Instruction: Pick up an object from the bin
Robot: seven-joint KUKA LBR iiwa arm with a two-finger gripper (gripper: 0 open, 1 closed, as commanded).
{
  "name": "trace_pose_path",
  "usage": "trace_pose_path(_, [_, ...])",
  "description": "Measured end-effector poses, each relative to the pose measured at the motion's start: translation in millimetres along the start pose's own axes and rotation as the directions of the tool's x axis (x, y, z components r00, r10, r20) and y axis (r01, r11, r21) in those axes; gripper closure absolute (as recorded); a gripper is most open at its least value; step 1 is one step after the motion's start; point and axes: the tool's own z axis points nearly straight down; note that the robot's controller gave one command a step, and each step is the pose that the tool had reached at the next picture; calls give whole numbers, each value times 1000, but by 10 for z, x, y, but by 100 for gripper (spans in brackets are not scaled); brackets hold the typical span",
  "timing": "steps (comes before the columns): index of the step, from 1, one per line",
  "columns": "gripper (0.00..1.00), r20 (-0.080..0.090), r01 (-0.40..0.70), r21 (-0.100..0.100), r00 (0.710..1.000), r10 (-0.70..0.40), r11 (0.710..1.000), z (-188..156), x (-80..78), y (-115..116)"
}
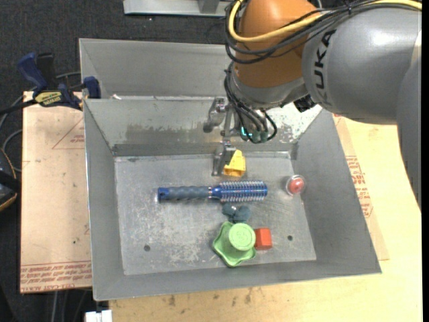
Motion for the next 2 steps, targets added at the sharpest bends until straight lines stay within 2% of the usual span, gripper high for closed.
trace_pose_path(1, [0,17,240,1,971,-240,971,1473,260,-841])
trace_pose_path(2, [100,5,238,1,971,-238,971,1486,281,-863])
